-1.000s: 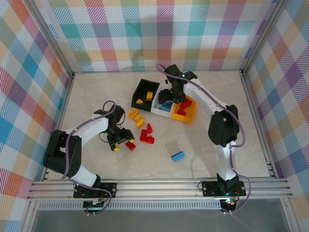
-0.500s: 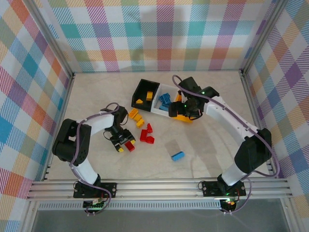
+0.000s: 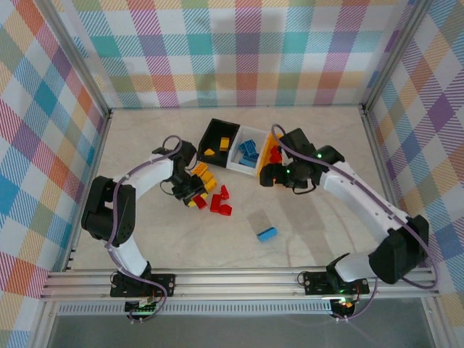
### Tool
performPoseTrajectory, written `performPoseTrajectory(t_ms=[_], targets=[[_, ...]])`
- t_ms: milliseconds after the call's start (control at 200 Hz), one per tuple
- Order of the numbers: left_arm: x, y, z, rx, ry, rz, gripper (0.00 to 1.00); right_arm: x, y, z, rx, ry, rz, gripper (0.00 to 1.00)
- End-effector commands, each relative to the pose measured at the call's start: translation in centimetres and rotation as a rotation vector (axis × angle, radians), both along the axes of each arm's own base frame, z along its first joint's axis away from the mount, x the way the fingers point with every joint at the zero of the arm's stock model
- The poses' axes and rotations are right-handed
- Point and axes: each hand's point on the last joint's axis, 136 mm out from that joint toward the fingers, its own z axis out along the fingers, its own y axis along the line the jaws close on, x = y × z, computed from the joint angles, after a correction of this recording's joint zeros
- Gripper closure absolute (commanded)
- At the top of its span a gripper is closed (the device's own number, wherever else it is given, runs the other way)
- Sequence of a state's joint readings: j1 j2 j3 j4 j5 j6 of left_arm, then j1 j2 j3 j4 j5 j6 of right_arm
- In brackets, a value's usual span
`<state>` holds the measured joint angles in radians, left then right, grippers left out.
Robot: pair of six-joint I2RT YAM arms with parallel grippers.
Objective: Sort the legos into containers by color
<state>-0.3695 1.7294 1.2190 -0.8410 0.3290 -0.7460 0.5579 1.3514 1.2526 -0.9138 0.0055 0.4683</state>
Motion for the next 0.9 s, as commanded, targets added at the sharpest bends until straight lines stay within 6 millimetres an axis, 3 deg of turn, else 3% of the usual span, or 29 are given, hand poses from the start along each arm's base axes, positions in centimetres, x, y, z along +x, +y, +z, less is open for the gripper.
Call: performPoseTrajectory(t_ms=[0, 135, 320, 425, 575, 720, 895], targets=[[2.7, -2.7, 3.4, -0.067, -0.100, -0.064, 0.63, -2.9, -1.4, -0.2, 0.033, 0.036, -0.047, 0.14], [7.2, -7.6, 6.8, -0.130, -0.221, -0.153, 0.63, -5.6, -2.6, -0.8, 0.109, 0.050, -0.110, 0.14], [11.6, -15.5, 8.8, -0.231, -0.317, -0.270, 0.63, -8.3, -3.1, -2.1, 0.221, 0.073, -0.167, 0.14], [13.1, -19.6, 9.1, -0.289, -0.354, -0.323, 0.63, -9.4, -3.6, -2.8, 0.230, 0.096, -0.195, 0.15], [13.1, -24.7, 9.0, -0.362, -0.378, -0.405, 0.62, -10.6, -3.7, -3.8, 0.254, 0.154, -0.223, 0.15], [13.1, -27.2, 7.9, -0.385, -0.391, -0.427, 0.62, -11.2, -3.4, -4.4, 0.292, 0.179, -0.240, 0.15], [13.7, -27.8, 6.0, -0.372, -0.382, -0.405, 0.61, -11.5, -3.5, -4.8, 0.292, 0.193, -0.248, 0.15]])
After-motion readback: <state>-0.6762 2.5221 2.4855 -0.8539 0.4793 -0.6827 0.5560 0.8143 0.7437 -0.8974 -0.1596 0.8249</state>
